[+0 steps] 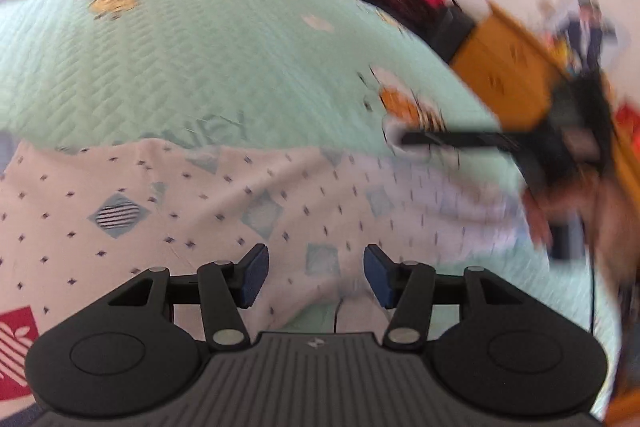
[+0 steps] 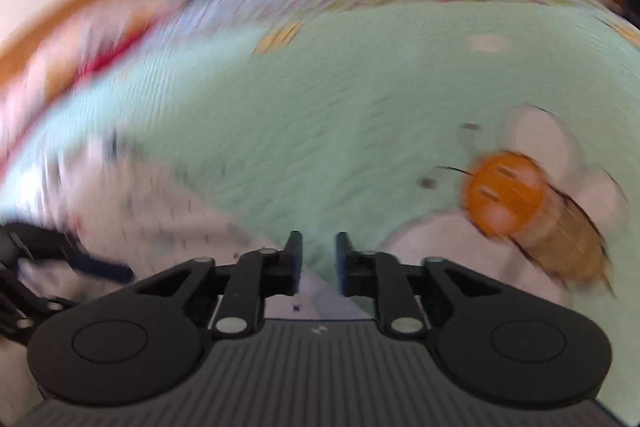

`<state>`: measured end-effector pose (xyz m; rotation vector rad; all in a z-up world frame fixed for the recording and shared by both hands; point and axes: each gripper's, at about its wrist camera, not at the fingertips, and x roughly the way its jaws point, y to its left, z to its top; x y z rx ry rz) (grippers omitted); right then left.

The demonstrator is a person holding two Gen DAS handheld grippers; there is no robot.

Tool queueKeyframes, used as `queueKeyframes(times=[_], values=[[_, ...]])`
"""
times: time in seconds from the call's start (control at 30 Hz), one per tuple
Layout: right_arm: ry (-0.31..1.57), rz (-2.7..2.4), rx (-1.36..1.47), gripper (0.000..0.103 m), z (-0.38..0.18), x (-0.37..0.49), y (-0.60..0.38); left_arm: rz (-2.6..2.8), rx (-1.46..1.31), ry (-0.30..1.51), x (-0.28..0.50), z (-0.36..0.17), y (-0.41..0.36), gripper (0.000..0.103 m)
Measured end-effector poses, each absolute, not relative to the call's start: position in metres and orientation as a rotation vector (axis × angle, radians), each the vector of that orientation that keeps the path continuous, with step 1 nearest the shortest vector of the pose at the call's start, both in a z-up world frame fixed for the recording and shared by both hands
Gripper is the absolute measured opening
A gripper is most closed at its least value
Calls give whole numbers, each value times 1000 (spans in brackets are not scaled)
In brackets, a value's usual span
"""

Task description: Fold clothes

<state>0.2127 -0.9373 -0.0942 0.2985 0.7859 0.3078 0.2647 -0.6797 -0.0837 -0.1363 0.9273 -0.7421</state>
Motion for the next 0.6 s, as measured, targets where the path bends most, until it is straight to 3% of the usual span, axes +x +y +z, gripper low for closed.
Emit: queueKeyframes(times=[0.17,0.2,0.27,0.43,0.53,0.6], values=[[687,177,723,20,-98,138,-972,-798,-233,1022,284,-92,-687,57],[734,95,734,20,-110,125,-976,-815,-210,1075,287,-100,-694,56],[807,-58,754,0,-130,100,-987,-834,-139,1053,282,-104,-700,56],[680,-207,714,0,-115,58,-1002,-847,-158,1080,286,-99,-693,56],[616,-275,695,21,-103,46,-1006,-827,-207,1029,294,-92,-688,56],[572,-294,730,22,-101,42,-1010,-808,-236,975,300,-87,-684,57]])
